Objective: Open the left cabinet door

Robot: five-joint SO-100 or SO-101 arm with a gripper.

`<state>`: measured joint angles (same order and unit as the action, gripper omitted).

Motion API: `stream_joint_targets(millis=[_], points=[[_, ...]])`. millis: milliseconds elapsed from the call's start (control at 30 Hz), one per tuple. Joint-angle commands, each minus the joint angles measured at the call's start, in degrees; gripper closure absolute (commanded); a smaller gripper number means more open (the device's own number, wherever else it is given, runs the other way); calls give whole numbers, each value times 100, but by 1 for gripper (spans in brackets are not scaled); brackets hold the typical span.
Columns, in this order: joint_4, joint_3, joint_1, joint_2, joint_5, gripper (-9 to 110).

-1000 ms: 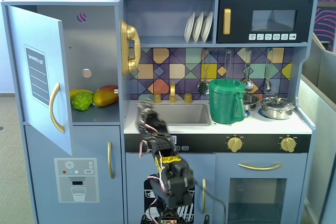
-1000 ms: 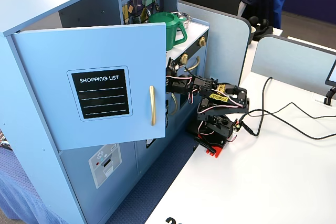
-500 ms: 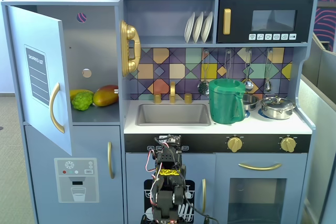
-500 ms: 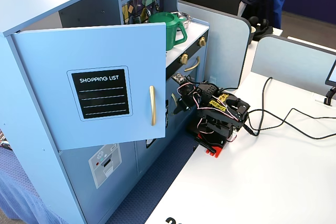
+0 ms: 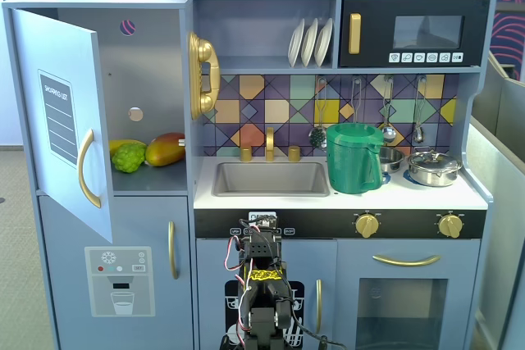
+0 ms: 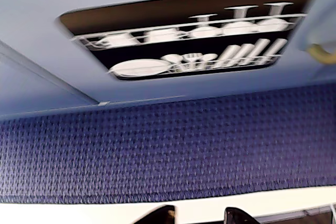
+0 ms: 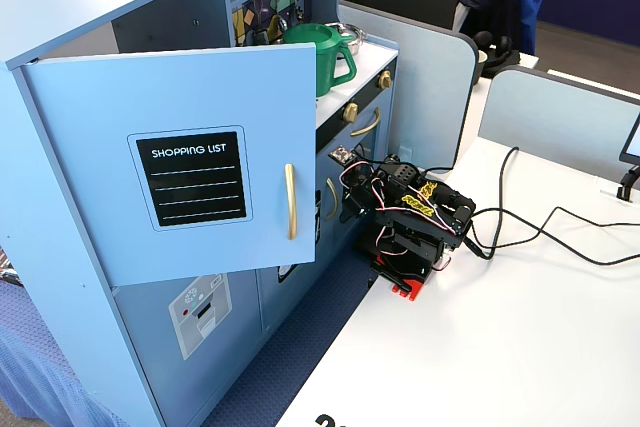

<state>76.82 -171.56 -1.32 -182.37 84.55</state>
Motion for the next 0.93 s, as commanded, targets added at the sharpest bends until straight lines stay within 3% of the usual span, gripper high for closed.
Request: stream_joint_targets(millis=[0, 900], points=[[1055, -9, -88, 26, -97, 101], [1037, -9, -9, 26, -229, 101]])
